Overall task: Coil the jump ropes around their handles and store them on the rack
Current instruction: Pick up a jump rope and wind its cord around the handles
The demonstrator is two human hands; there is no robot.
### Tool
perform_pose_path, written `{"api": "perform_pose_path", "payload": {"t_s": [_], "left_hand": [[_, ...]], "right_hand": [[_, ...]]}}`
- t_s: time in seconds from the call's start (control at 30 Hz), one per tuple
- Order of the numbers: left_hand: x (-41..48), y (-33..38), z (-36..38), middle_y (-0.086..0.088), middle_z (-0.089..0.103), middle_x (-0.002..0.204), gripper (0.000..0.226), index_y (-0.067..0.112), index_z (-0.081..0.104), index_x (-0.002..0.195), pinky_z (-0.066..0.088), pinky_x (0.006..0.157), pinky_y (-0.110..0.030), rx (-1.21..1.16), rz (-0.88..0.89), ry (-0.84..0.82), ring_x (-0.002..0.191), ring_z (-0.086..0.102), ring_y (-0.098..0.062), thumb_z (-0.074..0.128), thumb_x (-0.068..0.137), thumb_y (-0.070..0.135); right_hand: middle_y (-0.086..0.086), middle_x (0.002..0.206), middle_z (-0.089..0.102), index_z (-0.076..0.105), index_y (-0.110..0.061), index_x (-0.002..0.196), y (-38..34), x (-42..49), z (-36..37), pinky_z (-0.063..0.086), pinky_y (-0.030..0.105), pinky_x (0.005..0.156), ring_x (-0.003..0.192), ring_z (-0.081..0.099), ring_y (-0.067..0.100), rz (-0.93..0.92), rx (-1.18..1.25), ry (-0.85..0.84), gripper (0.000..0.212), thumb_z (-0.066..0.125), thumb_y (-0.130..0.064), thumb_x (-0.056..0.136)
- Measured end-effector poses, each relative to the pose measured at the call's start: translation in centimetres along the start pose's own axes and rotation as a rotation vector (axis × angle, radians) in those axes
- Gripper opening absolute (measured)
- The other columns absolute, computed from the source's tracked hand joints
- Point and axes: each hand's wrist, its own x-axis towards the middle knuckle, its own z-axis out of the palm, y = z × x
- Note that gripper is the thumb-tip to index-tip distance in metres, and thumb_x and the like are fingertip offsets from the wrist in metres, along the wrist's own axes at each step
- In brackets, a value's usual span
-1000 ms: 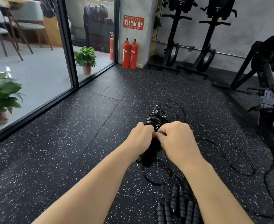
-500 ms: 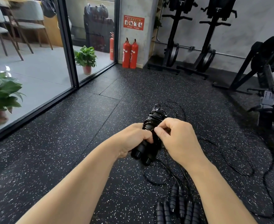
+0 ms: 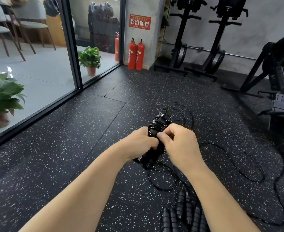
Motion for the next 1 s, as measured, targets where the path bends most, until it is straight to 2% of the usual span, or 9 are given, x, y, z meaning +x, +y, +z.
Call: {"api": "perform_pose_path", "payload": {"t_s": [0.07,0.17,0.27,0.4,0.53,0.63,0.7,0.87,1.0], "left_hand": [[0.0,-0.1,-0.2,-0.009,0.054,0.074,0.028,0.008,0.054,0.084,0.040,0.064,-0.037,-0.013,0.010,-0.039,0.068,0.049,-0.021,0.053,0.059,0.021],[0.1,-0.2,-0.1,-0.002,0.052,0.067,0.007,0.013,0.051,0.077,0.038,0.056,-0.025,-0.004,0.043,-0.013,0.059,0.047,-0.018,0.057,0.075,0.013],[0.3,-0.2,0.3,-0.003,0.054,0.069,0.006,0.011,0.052,0.078,0.036,0.048,-0.020,-0.040,0.065,0.050,0.055,0.047,-0.015,0.055,0.083,0.013],[0.1,0.2,0.6,-0.002,0.055,0.072,0.024,0.013,0.049,0.077,0.040,0.058,-0.026,0.001,0.105,0.099,0.064,0.049,-0.018,0.049,0.063,0.033],[-0.3,0.3,0.1,0.002,0.055,0.071,0.026,0.012,0.051,0.082,0.043,0.063,-0.030,0.024,0.158,0.018,0.065,0.050,-0.016,0.052,0.066,0.032],[-0.3,-0.3,-0.2,-0.011,0.071,0.091,0.034,0.001,0.056,0.102,0.057,0.079,-0.042,-0.103,0.159,-0.130,0.084,0.070,-0.029,0.060,0.076,0.023],[-0.4,-0.4,-0.4,-0.019,0.072,0.107,0.036,0.002,0.056,0.112,0.058,0.087,-0.049,-0.154,0.159,-0.191,0.099,0.070,-0.035,0.063,0.083,0.022],[-0.6,0.2,0.5,-0.019,0.072,0.099,0.020,0.000,0.055,0.114,0.059,0.074,-0.035,-0.211,0.191,-0.124,0.087,0.072,-0.028,0.059,0.096,0.007],[-0.2,0.5,1.4,-0.006,0.069,0.087,0.026,0.005,0.058,0.109,0.053,0.064,-0.029,-0.172,0.182,0.002,0.072,0.067,-0.016,0.067,0.090,0.021]], "right_hand": [[-0.005,0.071,0.058,0.059,-0.016,0.075,0.0,-0.1,0.1,0.044,0.035,0.064,0.067,0.052,0.016,-0.007,0.005,0.013,0.021,0.061,-0.028,0.092],[-0.001,0.075,0.059,0.058,-0.015,0.077,0.0,-0.2,0.3,0.043,0.035,0.064,0.070,0.053,0.019,0.012,0.016,0.053,0.020,0.058,-0.026,0.094],[-0.003,0.072,0.058,0.058,-0.017,0.077,-0.1,-0.1,0.3,0.039,0.032,0.063,0.068,0.052,0.016,0.042,0.042,0.105,0.020,0.057,-0.026,0.095],[-0.007,0.064,0.053,0.057,-0.016,0.075,-0.1,0.0,-0.1,0.035,0.030,0.062,0.060,0.047,0.010,0.072,0.072,0.119,0.022,0.056,-0.024,0.096],[-0.007,0.062,0.053,0.058,-0.015,0.075,0.0,0.2,-0.7,0.035,0.030,0.059,0.058,0.047,0.010,0.073,0.092,0.122,0.022,0.057,-0.024,0.095],[-0.005,0.062,0.055,0.058,-0.014,0.075,0.2,0.2,-1.2,0.035,0.030,0.059,0.060,0.049,0.012,0.077,0.101,0.105,0.022,0.057,-0.023,0.095],[-0.004,0.061,0.056,0.059,-0.013,0.076,0.3,0.2,-1.4,0.036,0.030,0.059,0.058,0.048,0.012,0.071,0.108,0.098,0.021,0.058,-0.023,0.094],[-0.007,0.064,0.055,0.058,-0.014,0.077,0.5,0.1,-1.6,0.033,0.026,0.057,0.060,0.048,0.009,0.055,0.092,0.131,0.021,0.056,-0.024,0.095],[-0.004,0.070,0.055,0.053,-0.019,0.076,0.8,-0.1,-1.5,0.032,0.027,0.062,0.063,0.047,0.008,0.017,0.062,0.190,0.022,0.054,-0.025,0.097]]}}
